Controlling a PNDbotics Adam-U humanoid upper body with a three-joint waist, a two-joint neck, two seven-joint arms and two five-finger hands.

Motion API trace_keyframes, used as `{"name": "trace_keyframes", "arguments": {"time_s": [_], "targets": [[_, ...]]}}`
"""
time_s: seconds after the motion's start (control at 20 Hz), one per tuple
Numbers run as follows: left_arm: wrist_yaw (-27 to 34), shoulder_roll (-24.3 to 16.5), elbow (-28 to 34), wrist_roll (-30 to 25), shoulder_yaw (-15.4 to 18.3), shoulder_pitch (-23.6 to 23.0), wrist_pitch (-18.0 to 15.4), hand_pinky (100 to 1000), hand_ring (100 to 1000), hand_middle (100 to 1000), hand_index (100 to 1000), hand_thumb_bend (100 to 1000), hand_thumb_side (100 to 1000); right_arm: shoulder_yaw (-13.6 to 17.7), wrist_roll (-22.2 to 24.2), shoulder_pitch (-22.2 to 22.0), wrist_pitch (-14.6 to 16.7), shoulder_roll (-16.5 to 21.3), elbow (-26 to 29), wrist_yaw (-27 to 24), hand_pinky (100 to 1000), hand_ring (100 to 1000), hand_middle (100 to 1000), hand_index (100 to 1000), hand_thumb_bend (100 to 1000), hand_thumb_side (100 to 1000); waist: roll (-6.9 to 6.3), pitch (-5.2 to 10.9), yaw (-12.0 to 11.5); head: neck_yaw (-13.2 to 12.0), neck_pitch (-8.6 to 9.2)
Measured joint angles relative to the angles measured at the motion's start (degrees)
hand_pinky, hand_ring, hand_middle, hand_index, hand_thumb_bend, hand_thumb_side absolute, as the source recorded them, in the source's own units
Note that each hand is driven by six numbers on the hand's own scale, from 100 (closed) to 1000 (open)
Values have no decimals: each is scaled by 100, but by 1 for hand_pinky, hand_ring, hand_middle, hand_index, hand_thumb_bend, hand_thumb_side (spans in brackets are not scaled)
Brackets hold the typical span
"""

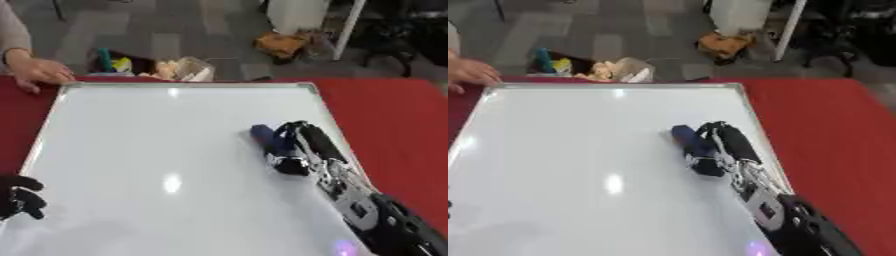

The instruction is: Wipe the whiteboard clean with a brush.

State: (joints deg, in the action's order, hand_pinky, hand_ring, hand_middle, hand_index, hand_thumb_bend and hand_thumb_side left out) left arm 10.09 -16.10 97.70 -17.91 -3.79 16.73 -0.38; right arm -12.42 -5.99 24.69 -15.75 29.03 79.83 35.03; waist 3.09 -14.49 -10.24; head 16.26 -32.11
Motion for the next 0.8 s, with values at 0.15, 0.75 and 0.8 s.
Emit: {"name": "trace_keyframes", "arguments": {"time_s": [0.15,0.75,0.8], "targets": [[0,0,0,1,1,0,1,489,542,589,671,663,934,-15,9,1,8,1,1,-10,630,611,535,705,100,342,3,3,0,0,0],[26,0,0,0,1,-1,2,488,542,589,672,664,932,-354,430,55,233,-61,216,71,631,610,533,712,100,359,-8,63,32,27,0],[28,0,-1,0,1,-2,3,489,542,589,672,664,932,-397,466,55,253,-87,246,85,631,611,533,712,100,359,-8,76,34,29,0]]}}
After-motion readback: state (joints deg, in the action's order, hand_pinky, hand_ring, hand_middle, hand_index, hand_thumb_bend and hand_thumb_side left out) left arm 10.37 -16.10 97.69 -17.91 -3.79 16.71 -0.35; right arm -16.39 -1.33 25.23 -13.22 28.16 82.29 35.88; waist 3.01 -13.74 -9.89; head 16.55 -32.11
